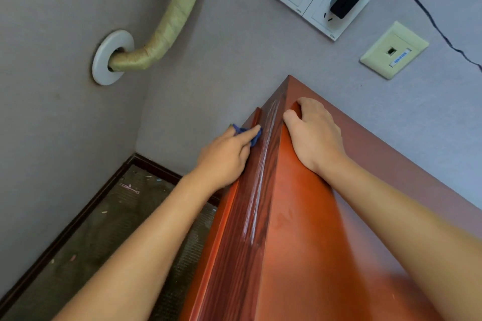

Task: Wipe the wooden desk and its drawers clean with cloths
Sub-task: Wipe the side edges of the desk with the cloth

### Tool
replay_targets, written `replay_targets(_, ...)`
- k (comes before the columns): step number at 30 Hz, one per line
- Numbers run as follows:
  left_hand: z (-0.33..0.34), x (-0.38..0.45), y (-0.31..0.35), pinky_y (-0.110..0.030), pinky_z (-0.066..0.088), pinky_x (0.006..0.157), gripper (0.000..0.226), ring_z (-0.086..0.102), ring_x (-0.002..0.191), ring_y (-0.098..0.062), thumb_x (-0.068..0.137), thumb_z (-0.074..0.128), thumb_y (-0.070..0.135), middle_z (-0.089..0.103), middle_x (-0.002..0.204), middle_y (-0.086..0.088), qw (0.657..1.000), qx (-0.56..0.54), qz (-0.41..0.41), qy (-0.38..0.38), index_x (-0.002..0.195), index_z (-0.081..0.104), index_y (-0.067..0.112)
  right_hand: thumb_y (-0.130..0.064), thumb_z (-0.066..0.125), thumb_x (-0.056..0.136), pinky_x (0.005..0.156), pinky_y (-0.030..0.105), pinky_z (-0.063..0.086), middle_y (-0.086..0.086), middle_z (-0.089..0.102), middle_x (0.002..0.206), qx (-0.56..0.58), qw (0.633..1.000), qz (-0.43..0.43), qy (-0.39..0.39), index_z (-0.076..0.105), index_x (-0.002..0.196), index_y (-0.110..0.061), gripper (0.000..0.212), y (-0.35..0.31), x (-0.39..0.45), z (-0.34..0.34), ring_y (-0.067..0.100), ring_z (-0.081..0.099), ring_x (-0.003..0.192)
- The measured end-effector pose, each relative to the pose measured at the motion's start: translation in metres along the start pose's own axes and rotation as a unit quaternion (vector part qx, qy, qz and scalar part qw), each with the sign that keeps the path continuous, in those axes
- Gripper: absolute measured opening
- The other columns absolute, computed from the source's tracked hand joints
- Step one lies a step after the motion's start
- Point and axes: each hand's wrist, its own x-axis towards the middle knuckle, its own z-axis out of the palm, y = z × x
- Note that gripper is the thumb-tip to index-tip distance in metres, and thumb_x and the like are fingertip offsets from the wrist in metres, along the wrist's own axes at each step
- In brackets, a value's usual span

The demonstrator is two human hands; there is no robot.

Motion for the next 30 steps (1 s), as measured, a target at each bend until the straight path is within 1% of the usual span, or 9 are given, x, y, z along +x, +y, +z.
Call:
replay_targets(3, -0.011, -0.083, 0.019, -0.038, 0.050, 0.089, 0.054, 0.052, 0.120, -0.015, 0.109, 0.040, 0.034, 0.043, 0.115, 0.017, 0.999, 0.017, 0.008, 0.041, 0.156, 0.027, 0.057, -0.054, 0.028, 0.092, 0.109, 0.054, 0.039, 0.002, 0.052, 0.145, 0.006, 1.000, 0.013, -0.002, 0.051, 0.142, -0.017, 0.066, -0.002, -0.004, -0.001, 0.026, 0.047, 0.132)
replay_targets(7, -0.031, -0.172, 0.035, -0.034, 0.050, 0.095, 0.049, 0.046, 0.121, 0.001, 0.108, 0.030, 0.048, 0.043, 0.112, 0.027, 0.999, -0.040, -0.022, 0.001, 0.150, 0.019, 0.070, -0.052, 0.030, 0.089, 0.103, 0.056, 0.043, 0.006, 0.058, 0.133, 0.019, 0.999, 0.034, 0.000, 0.058, 0.127, -0.012, 0.062, -0.008, -0.006, -0.004, 0.029, 0.053, 0.121)
replay_targets(9, -0.038, -0.208, 0.042, -0.028, 0.054, 0.086, 0.051, 0.050, 0.115, 0.003, 0.104, 0.023, 0.053, 0.046, 0.111, 0.027, 1.000, -0.012, -0.008, -0.015, 0.154, 0.022, 0.064, -0.052, 0.031, 0.089, 0.103, 0.055, 0.043, 0.007, 0.058, 0.134, 0.022, 0.999, 0.038, 0.000, 0.059, 0.127, -0.011, 0.063, -0.009, -0.007, -0.005, 0.030, 0.053, 0.122)
replay_targets(12, -0.051, -0.225, 0.048, -0.020, 0.056, 0.057, 0.055, 0.065, 0.091, 0.001, 0.099, 0.034, 0.043, 0.061, 0.108, 0.020, 0.995, 0.100, 0.018, -0.020, 0.151, 0.052, 0.036, -0.054, 0.030, 0.085, 0.102, 0.056, 0.045, 0.009, 0.059, 0.133, 0.030, 0.998, 0.049, -0.001, 0.059, 0.116, -0.014, 0.059, -0.009, -0.008, -0.003, 0.032, 0.054, 0.121)
replay_targets(14, -0.056, -0.208, 0.053, -0.027, 0.061, 0.067, 0.056, 0.071, 0.103, -0.009, 0.102, 0.030, 0.042, 0.067, 0.120, 0.010, 0.989, 0.144, 0.029, -0.017, 0.153, 0.049, 0.032, -0.056, 0.029, 0.083, 0.101, 0.055, 0.046, 0.009, 0.061, 0.131, 0.035, 0.998, 0.051, 0.001, 0.057, 0.107, -0.019, 0.052, -0.009, -0.006, -0.002, 0.032, 0.056, 0.120)
replay_targets(16, -0.053, -0.173, 0.053, -0.037, 0.057, 0.092, 0.054, 0.060, 0.127, -0.016, 0.107, 0.026, 0.042, 0.058, 0.137, 0.007, 0.993, 0.108, 0.006, -0.040, 0.161, 0.033, 0.035, -0.057, 0.029, 0.082, 0.100, 0.056, 0.047, 0.009, 0.062, 0.128, 0.037, 0.998, 0.051, 0.005, 0.055, 0.104, -0.023, 0.048, -0.008, -0.005, -0.001, 0.031, 0.057, 0.118)
replay_targets(18, -0.044, -0.124, 0.048, -0.042, 0.048, 0.105, 0.050, 0.047, 0.142, -0.023, 0.110, 0.033, 0.036, 0.053, 0.146, 0.000, 0.995, 0.082, -0.022, -0.042, 0.160, 0.034, 0.035, -0.058, 0.029, 0.082, 0.100, 0.056, 0.046, 0.007, 0.062, 0.128, 0.032, 0.998, 0.048, 0.008, 0.056, 0.104, -0.022, 0.050, -0.007, -0.004, -0.001, 0.030, 0.057, 0.117)
replay_targets(23, -0.028, -0.032, 0.046, -0.040, 0.042, 0.110, 0.047, 0.052, 0.135, -0.026, 0.106, 0.036, 0.036, 0.054, 0.144, -0.005, 0.989, -0.105, -0.094, -0.036, 0.152, 0.049, 0.040, -0.059, 0.030, 0.082, 0.104, 0.056, 0.043, 0.004, 0.060, 0.133, 0.035, 0.998, 0.046, 0.012, 0.060, 0.129, -0.016, 0.071, -0.006, -0.001, -0.001, 0.029, 0.055, 0.121)
replay_targets(30, -0.041, -0.176, 0.063, -0.030, 0.037, 0.113, 0.063, 0.042, 0.138, -0.006, 0.096, 0.028, 0.039, 0.051, 0.141, 0.014, 0.989, -0.116, -0.089, 0.001, 0.157, 0.041, 0.039, -0.059, 0.029, 0.082, 0.105, 0.056, 0.042, 0.004, 0.060, 0.134, 0.035, 0.998, 0.042, 0.010, 0.061, 0.129, -0.017, 0.071, -0.003, 0.002, 0.002, 0.029, 0.055, 0.121)
